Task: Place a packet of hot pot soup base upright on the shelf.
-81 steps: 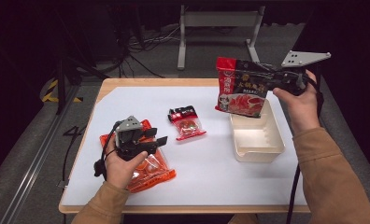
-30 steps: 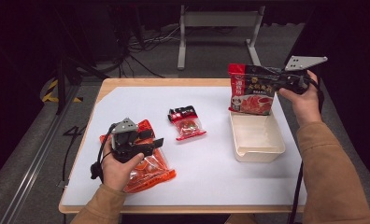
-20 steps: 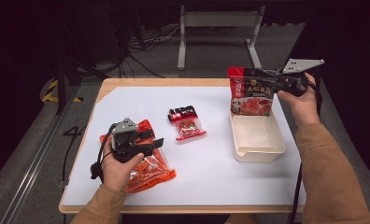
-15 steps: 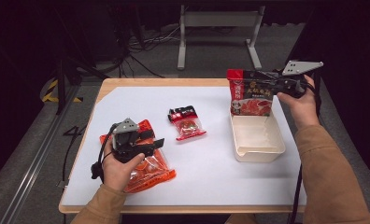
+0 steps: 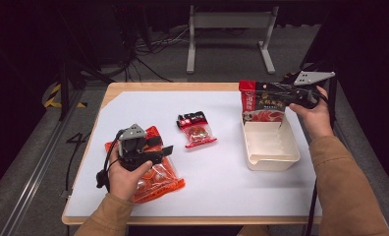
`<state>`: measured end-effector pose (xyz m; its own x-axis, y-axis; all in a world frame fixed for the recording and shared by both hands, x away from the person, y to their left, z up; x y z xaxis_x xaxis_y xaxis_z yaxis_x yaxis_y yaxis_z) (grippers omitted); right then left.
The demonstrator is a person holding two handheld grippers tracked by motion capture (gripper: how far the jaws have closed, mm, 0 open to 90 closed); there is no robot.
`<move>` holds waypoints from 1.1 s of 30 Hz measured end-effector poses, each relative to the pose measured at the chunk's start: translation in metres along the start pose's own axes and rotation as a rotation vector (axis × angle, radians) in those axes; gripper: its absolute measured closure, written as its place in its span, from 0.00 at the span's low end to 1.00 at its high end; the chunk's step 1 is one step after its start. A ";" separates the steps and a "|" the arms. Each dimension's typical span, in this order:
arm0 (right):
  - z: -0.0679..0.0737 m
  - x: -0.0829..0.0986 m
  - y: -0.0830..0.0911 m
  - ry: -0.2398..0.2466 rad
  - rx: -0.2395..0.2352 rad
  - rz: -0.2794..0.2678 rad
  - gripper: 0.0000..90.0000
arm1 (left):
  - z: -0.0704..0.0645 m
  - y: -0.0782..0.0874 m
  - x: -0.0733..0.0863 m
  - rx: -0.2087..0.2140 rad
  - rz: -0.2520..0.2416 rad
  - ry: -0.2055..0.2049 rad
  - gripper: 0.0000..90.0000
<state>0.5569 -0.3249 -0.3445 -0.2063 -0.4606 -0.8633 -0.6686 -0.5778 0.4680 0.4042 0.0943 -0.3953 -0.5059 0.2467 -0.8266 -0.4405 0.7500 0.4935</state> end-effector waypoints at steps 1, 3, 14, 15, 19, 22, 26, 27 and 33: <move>-0.001 0.001 0.001 -0.011 -0.001 0.000 0.86 | 0.000 0.000 0.000 0.002 0.002 0.003 0.43; -0.001 0.002 0.001 -0.019 -0.002 0.004 0.86 | 0.000 0.000 0.000 0.001 0.001 0.001 0.43; -0.007 0.019 0.004 -0.098 0.040 0.036 0.87 | 0.000 0.001 0.000 0.000 -0.002 0.000 0.42; -0.008 0.019 0.004 -0.102 0.040 0.029 0.87 | 0.000 0.001 0.000 -0.002 -0.002 0.001 0.42; -0.006 0.019 0.004 -0.102 0.051 0.040 0.85 | 0.000 0.001 0.000 0.000 0.001 0.000 0.42; -0.006 0.018 0.004 -0.105 0.057 0.039 0.81 | 0.001 0.001 -0.001 -0.002 -0.003 0.002 0.42; -0.005 0.017 0.007 -0.159 0.075 0.035 0.50 | 0.002 0.001 -0.001 0.002 -0.009 -0.003 0.40; -0.005 0.017 0.007 -0.159 0.075 0.035 0.50 | 0.002 0.001 -0.001 0.002 -0.009 -0.003 0.40; -0.005 0.016 0.022 -0.194 0.137 0.019 0.39 | 0.005 0.006 0.000 -0.001 -0.010 -0.012 0.39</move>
<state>0.5426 -0.3485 -0.3473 -0.3441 -0.3248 -0.8809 -0.7511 -0.4678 0.4659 0.4053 0.1015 -0.3936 -0.4923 0.2467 -0.8347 -0.4460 0.7520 0.4853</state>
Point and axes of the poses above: each handheld gripper's, and its own axes: y roughly backward along the jaws, x roughly out of its underside, z roughly to its left, the point moved 7 cm from there along -y, roughly forward along the jaws, and after that the axes turned 5 degrees about x, right-handed, at the moved point
